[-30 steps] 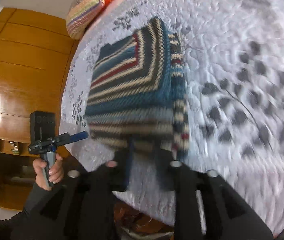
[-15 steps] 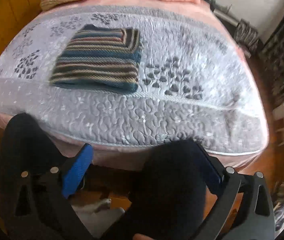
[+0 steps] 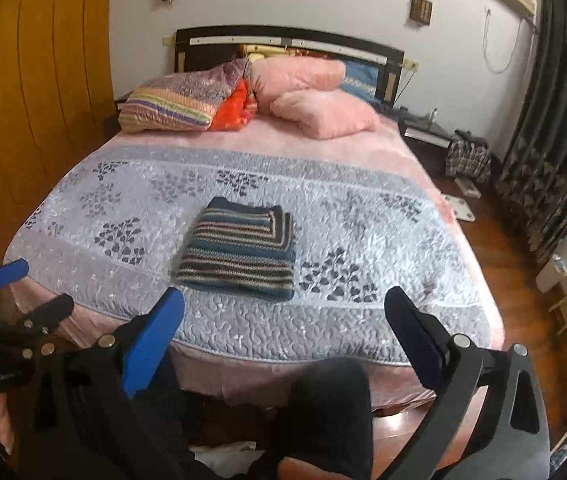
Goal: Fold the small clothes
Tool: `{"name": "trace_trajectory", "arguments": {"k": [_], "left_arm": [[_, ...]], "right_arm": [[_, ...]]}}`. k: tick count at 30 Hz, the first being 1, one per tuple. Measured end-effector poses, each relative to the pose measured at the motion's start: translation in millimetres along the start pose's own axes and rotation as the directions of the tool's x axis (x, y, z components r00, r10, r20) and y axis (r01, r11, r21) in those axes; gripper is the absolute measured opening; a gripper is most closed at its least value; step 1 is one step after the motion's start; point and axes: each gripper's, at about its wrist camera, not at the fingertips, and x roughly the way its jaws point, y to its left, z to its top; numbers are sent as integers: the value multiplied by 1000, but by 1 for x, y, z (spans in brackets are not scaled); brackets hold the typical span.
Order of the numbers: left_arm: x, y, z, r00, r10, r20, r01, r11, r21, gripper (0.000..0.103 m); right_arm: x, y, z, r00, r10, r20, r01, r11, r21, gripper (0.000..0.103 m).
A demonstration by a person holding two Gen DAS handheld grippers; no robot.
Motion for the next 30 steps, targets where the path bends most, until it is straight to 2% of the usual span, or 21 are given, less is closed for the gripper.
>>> {"name": "trace_trajectory", "arguments": {"k": [4,8,30], "left_arm": [[-2,-2,-3,1000,-14,8,14,1000,-18,91],[-2,-5,-4,1000,-20,10,20,999,-25,91],[4,-15,6,1000,-2,10,2,1000,-11,91]], "right_arm": [[-15,2,0,1000,5,14,-5,1000,-2,100],[-17,5,-3,999,-41,24,42,999,-15,100],[-11,3,3,1000,-29,13,29,1000,2,100]]}}
